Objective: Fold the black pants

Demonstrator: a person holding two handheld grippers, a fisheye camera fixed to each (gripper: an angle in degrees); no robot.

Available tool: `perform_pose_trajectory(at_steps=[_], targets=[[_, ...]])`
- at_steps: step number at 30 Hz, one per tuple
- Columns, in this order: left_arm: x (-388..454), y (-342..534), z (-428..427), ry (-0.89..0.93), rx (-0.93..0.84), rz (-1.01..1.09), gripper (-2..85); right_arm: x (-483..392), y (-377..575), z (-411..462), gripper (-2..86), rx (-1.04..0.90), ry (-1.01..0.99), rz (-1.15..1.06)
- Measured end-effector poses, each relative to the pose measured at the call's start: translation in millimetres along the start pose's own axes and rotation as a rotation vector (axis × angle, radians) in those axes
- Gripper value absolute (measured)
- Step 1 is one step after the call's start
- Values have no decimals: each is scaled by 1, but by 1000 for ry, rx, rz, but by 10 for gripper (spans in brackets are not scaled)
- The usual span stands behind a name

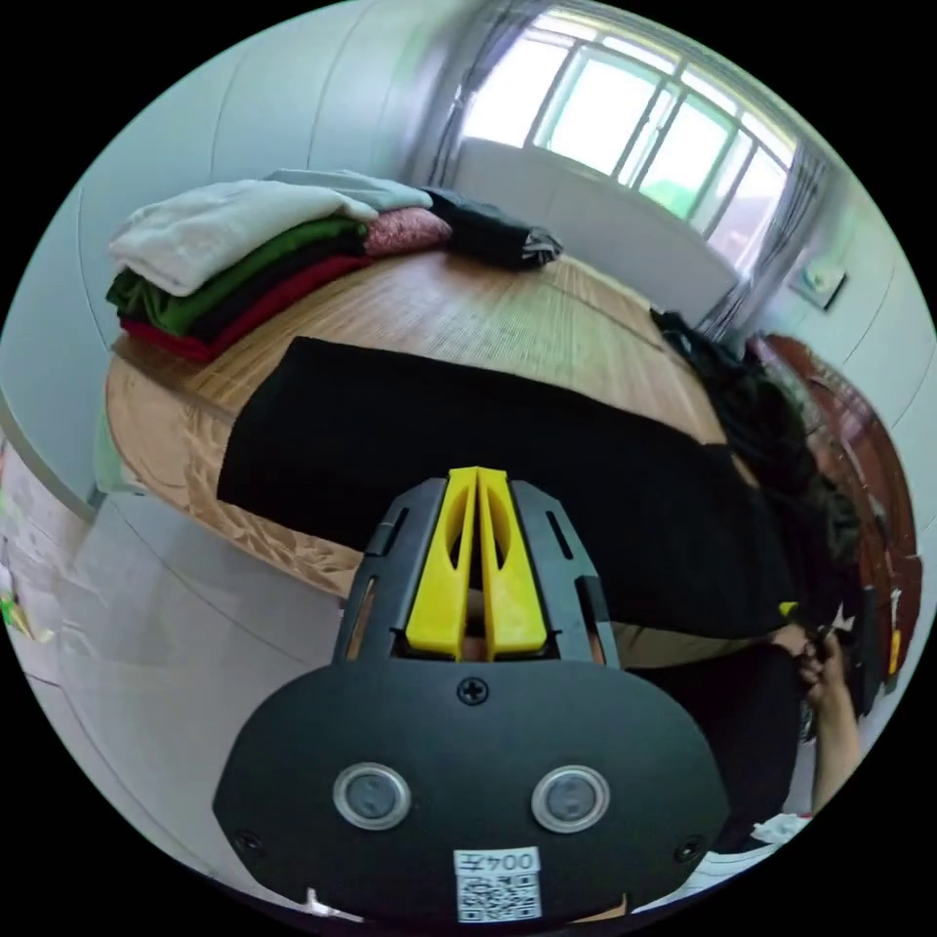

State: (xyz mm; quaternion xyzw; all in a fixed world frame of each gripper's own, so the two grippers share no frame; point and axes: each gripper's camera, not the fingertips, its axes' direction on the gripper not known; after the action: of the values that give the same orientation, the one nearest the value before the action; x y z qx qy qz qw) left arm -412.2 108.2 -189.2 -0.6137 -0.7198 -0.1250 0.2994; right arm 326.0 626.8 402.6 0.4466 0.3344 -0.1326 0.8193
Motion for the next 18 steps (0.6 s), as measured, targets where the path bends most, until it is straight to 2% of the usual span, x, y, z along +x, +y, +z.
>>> perform_pose_trajectory(at_steps=[2,3,4,6,9,12,15,17,18], targets=[[16,-16,45,-60,-143,112,7,0,-2,3,-6,-3,13,-8],[19,-17,52,-74,-141,123,7,0,-2,3,-6,-4,16,-9],[23,-19,50,-83,-58,131,7,0,-3,5,-6,-5,21,-11],[23,-31,51,-75,-63,110,7,0,-4,6,-6,-5,28,-12],[11,-54,45,-6,-67,80,7,0,-5,10,-6,-8,46,-16],[-20,-80,36,148,-88,37,7,-3,-7,14,-6,-12,71,-27],[-69,-98,5,258,-47,-141,14,-1,-7,17,-6,-12,76,-25],[-131,-80,-36,314,133,-393,32,5,-6,19,-7,-11,51,-7],[-148,-73,-41,348,168,-450,38,7,-6,19,-7,-10,44,-2]])
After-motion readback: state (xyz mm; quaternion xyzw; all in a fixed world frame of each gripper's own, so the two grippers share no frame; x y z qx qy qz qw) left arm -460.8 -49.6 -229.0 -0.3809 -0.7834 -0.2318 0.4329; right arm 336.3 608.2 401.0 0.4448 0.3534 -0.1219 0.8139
